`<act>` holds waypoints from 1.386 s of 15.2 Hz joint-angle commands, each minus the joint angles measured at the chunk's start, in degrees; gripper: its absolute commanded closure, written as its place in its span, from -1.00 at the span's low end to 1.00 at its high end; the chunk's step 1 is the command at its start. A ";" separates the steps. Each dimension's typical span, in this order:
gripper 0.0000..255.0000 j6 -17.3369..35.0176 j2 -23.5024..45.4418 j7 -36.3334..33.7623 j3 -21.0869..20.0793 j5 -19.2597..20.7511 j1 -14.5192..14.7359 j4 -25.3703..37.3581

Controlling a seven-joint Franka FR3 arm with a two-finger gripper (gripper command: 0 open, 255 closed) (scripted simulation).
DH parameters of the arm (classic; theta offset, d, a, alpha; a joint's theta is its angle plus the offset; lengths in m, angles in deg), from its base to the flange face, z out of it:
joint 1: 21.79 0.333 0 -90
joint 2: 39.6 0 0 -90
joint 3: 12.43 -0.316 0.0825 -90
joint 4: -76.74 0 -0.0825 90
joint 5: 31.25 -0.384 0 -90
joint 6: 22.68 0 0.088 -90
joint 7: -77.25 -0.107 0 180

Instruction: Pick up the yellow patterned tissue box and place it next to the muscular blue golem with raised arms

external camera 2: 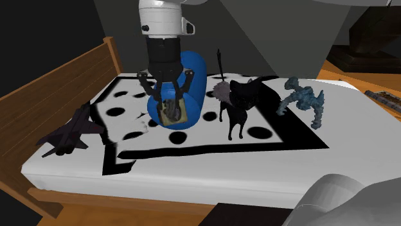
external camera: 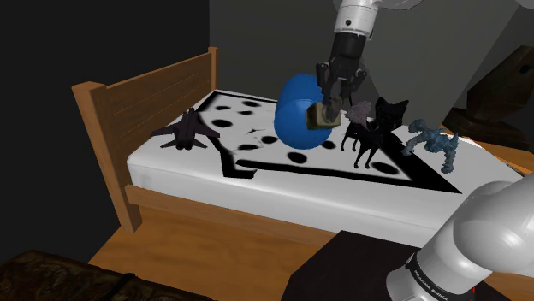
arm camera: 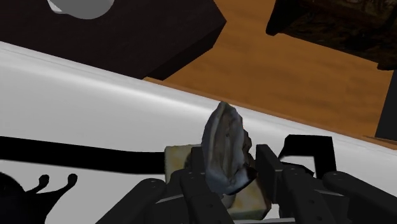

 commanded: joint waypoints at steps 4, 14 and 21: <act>1.00 -0.99 1.61 6.75 4.50 2.50 -2.61 1.69; 1.00 -2.94 9.04 20.55 13.27 6.28 -7.93 9.72; 1.00 -4.87 17.78 30.40 18.84 6.76 -11.97 19.59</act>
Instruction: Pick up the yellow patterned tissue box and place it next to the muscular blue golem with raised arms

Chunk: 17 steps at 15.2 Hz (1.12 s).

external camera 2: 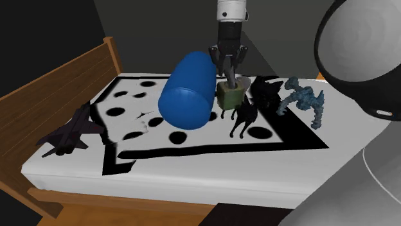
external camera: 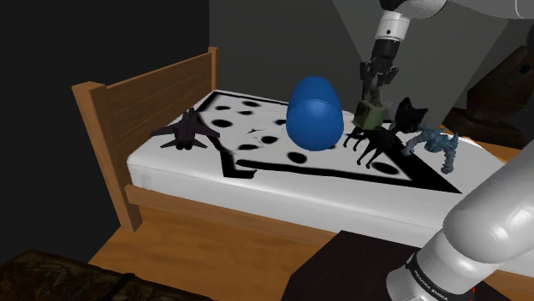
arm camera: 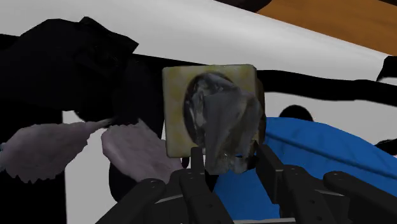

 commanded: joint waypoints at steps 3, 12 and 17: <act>1.00 -2.03 6.30 5.94 2.99 -0.60 -2.81 7.80; 1.00 -9.53 25.34 17.88 7.34 -5.54 -12.51 32.79; 1.00 -17.80 40.03 21.47 6.94 -9.89 -21.26 55.57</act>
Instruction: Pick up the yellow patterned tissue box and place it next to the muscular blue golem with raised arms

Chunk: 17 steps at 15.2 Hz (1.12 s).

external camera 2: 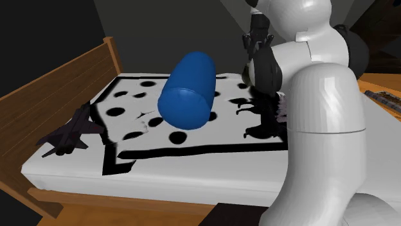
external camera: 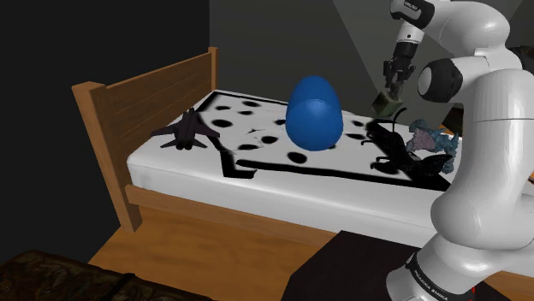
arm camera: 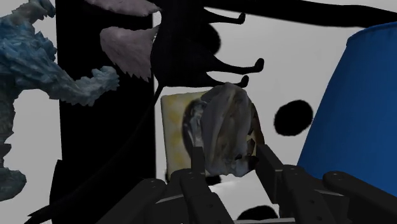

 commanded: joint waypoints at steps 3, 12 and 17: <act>1.00 4.32 -2.09 0.68 0.38 0.78 1.26 -6.45; 1.00 14.25 -6.39 0.96 0.79 2.23 4.17 -20.81; 1.00 18.73 -7.39 1.04 0.81 2.55 5.03 -26.32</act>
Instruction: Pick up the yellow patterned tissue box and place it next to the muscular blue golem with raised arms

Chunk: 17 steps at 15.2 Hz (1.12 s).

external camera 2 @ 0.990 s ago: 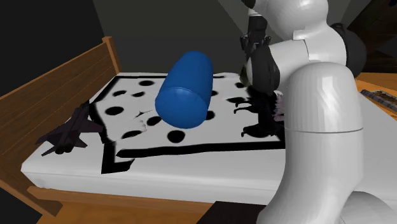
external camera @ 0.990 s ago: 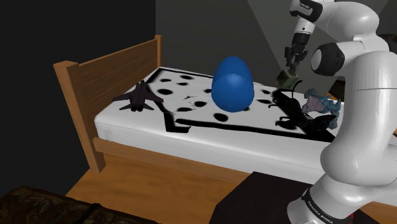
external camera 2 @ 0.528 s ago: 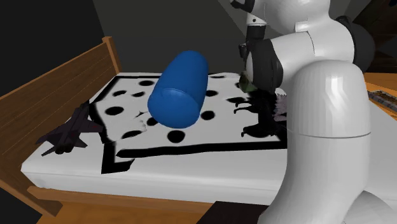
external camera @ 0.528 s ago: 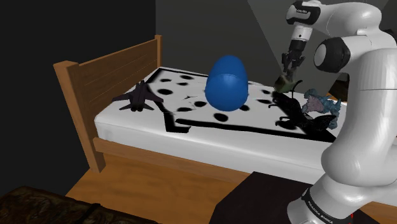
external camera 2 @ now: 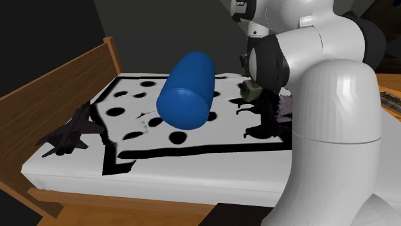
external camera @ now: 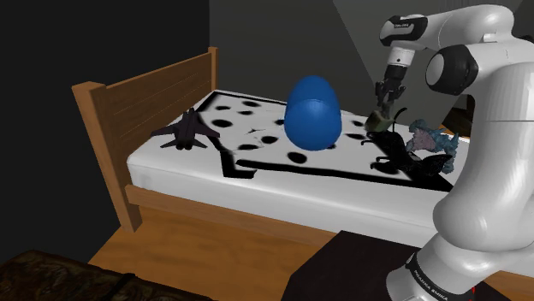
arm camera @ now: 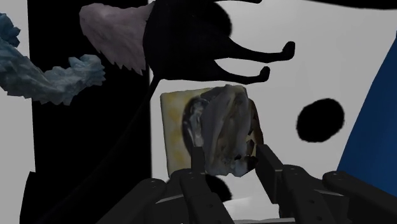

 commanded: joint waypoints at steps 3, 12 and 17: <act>1.00 3.36 -0.48 0.10 -0.01 0.13 0.51 -3.79; 1.00 10.27 -0.42 0.38 -0.19 0.01 1.24 -10.73; 1.00 13.81 0.14 0.59 -0.36 -0.26 1.45 -13.77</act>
